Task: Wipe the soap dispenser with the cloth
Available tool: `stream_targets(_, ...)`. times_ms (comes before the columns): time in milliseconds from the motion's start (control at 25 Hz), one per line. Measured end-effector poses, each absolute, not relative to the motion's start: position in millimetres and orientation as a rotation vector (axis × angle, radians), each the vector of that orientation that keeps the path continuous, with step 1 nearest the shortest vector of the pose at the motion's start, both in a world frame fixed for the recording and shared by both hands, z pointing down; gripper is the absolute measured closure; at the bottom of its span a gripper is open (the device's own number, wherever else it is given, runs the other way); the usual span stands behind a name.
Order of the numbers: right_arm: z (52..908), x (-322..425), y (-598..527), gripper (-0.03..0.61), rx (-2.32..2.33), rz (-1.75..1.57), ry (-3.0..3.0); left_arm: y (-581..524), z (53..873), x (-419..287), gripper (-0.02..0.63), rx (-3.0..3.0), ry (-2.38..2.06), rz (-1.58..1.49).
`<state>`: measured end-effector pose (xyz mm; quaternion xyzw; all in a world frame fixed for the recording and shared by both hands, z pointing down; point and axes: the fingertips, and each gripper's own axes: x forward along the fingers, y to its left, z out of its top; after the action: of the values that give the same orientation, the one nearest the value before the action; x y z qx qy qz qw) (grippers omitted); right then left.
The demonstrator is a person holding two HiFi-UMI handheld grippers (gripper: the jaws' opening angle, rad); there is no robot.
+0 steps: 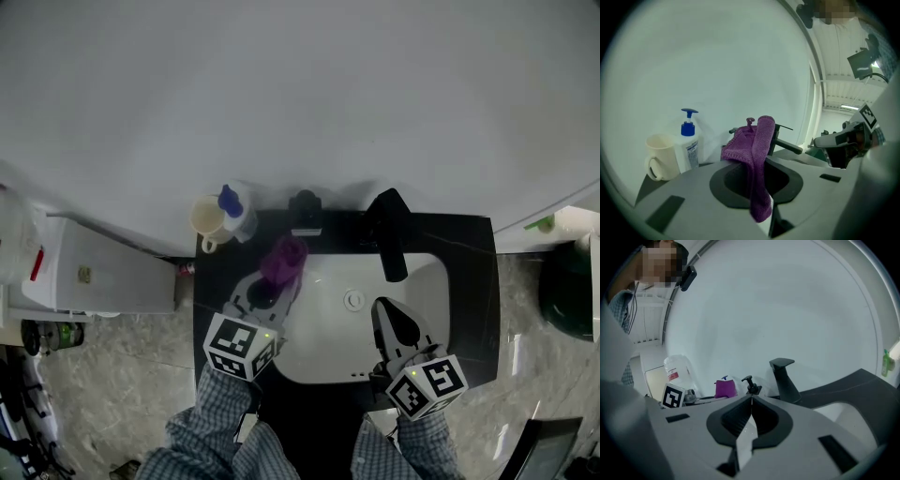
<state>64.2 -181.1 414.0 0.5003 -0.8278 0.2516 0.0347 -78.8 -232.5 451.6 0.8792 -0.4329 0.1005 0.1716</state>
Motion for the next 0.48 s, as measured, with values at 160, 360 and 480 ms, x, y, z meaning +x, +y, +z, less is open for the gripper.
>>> stream_targets(160,402.4,56.7,-178.7,0.560,1.552,0.721,-2.557,-215.4,437.8,-87.6,0.557,2.499,-1.234,0.257)
stream_targets(360,394.3,49.1,-169.2,0.560,1.549,0.683,-2.579,-190.4,423.8,-87.4,0.557,2.538,-1.212,0.248)
stream_targets(480,388.0,47.6,-162.2,0.560,1.546,0.665,-2.596,-173.9,413.9,-89.5,0.557,2.545,-1.223,0.224)
